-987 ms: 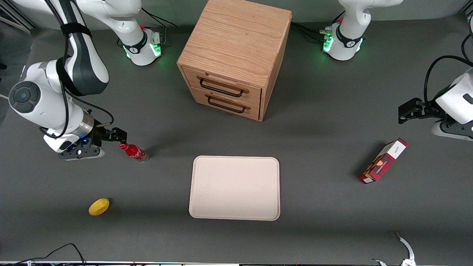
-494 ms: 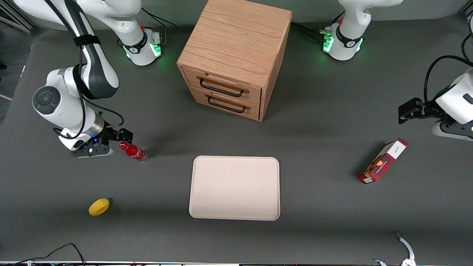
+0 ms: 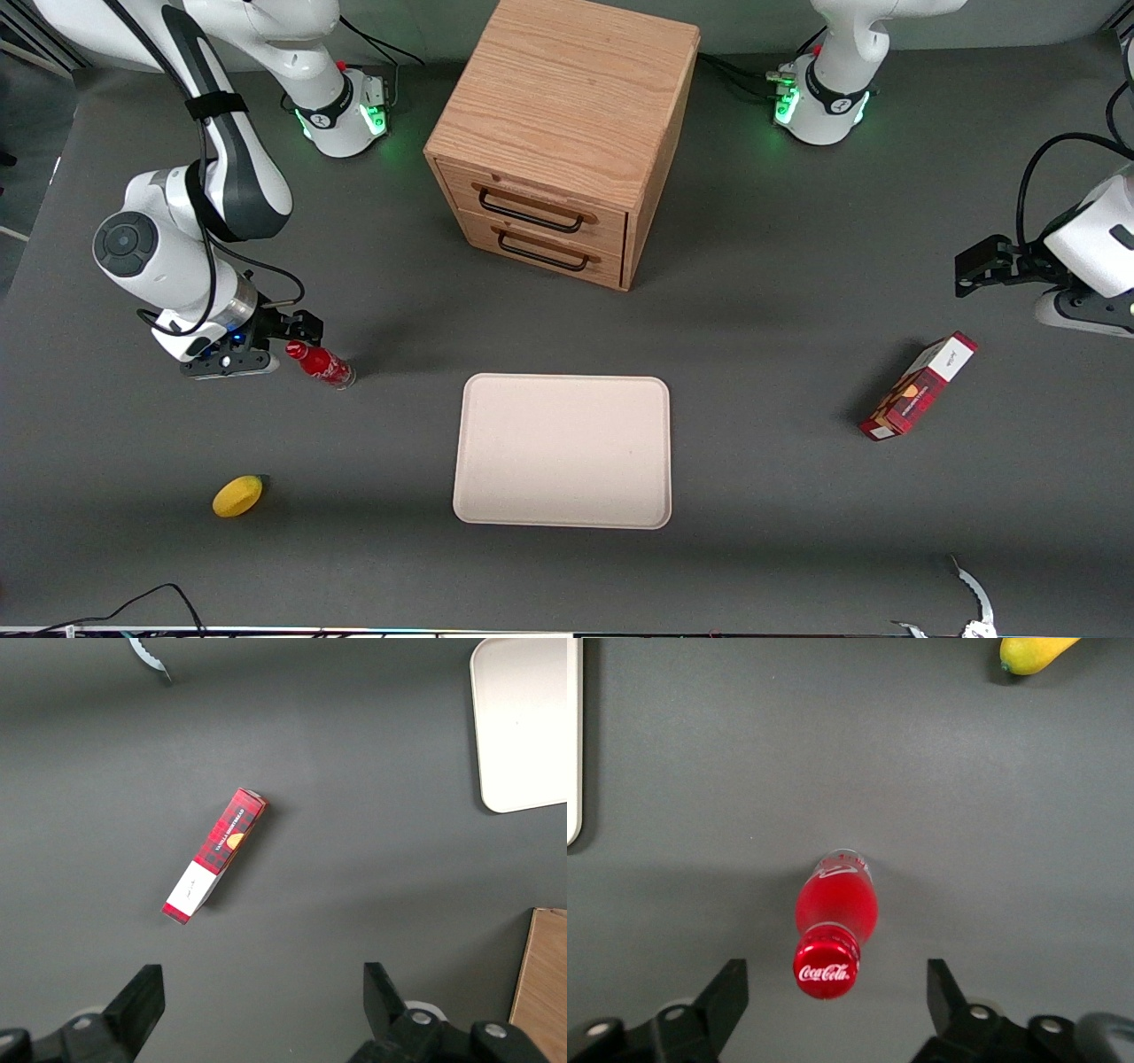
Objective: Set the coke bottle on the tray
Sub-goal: 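Close the right gripper around the bottle's neck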
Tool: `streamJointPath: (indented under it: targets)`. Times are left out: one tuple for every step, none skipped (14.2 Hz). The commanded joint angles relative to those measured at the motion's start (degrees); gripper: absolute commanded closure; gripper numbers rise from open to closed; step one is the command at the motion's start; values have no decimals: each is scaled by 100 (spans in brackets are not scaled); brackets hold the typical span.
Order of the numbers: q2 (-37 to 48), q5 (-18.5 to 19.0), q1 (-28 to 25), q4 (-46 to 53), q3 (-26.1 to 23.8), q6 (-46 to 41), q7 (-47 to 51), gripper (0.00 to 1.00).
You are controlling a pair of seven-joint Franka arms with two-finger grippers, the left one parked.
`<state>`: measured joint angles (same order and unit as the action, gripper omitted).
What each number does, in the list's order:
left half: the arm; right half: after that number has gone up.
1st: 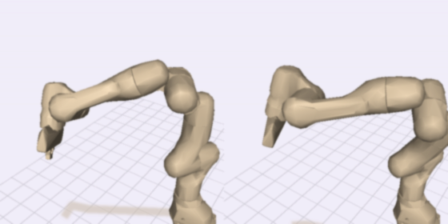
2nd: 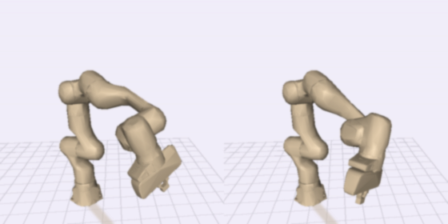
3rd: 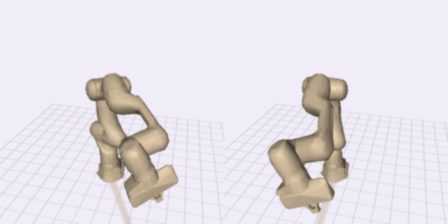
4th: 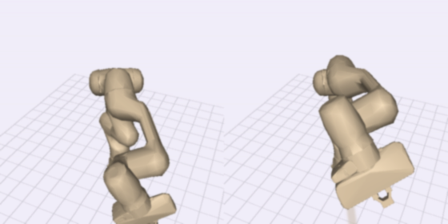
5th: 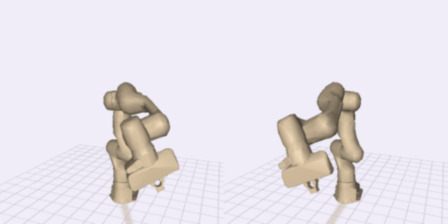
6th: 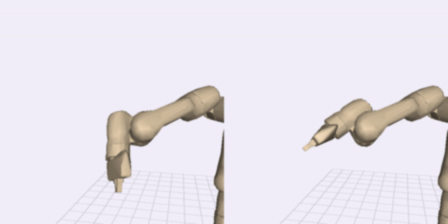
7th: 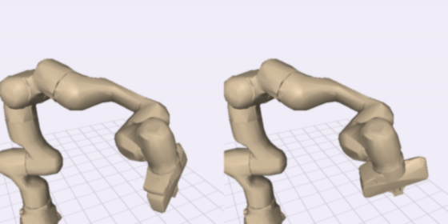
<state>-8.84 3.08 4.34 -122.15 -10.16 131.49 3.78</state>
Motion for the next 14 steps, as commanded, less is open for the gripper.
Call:
streamJointPath:
  targets:
    - [-57, 140, 41, -19, -30, 140, -26, 18]
    - [-83, 140, 41, -19, -30, 149, -26, 23]
    - [-92, 140, 49, -19, -30, 193, -26, 29]
    - [-101, 140, 49, -19, -30, 211, -26, 38]
    - [-118, 140, 41, -19, -30, 202, -26, 57]
    - [-118, 140, 41, -19, -30, 211, -18, 76]
    - [-118, 149, 41, -19, -30, 202, -17, 95]
    - [-110, 149, 32, -19, -30, 202, -17, 100]
    - [-109, 141, 32, -19, -30, 202, -17, 100]
    - [-92, 149, 32, -19, -30, 202, -17, 100]
    - [-48, 149, 23, -19, -30, 202, -9, 100]
    - [-13, 149, 23, -2, -39, 185, -9, 100]
    - [48, 149, 23, 51, -39, 132, 0, 100]
    - [136, 149, 14, 164, -47, -42, 0, 100]
